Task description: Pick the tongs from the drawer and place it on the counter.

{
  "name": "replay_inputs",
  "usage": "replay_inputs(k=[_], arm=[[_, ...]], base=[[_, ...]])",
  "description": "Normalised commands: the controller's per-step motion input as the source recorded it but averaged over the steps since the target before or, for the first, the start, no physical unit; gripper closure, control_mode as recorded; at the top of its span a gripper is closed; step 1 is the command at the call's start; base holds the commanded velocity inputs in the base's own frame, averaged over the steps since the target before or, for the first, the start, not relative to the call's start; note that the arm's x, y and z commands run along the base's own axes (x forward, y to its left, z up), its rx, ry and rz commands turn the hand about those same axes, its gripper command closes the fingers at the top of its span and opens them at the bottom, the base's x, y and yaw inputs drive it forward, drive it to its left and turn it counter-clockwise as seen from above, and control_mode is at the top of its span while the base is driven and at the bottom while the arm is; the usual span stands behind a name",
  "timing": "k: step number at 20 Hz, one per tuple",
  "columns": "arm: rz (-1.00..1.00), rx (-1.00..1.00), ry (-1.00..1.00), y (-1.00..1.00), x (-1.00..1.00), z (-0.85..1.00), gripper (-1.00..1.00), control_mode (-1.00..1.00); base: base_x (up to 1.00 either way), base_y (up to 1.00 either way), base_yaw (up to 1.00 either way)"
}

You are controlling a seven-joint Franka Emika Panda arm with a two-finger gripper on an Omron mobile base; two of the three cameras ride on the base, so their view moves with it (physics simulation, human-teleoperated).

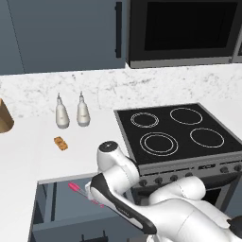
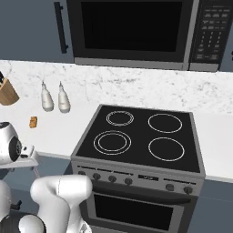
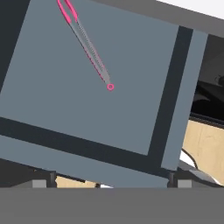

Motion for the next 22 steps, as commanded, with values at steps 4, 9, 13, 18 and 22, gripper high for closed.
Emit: replay_inputs(k=[4,9,13,18,22], arm=[[0.00,0.03,0.00,0.00,0.30,-0.04,-1.00,-1.00],[-0.01,0.04,0.00,0.00,0.22,-0.05,-1.00,-1.00],[-0.01,0.01,0.00,0.00,0.12,-0.10,-1.00,-1.00],[0.00,0.00,0.00,0.00,0.02,-0.14,-1.00,-1.00],[0.00,0.00,0.00,0.03,0.00,-0.18,-1.00,-1.00]], base=[[0.00,0.00,0.00],[0.00,0.00,0.00],[0.00,0.00,0.00],[0.00,0.00,0.00],[0.00,0.00,0.00]])
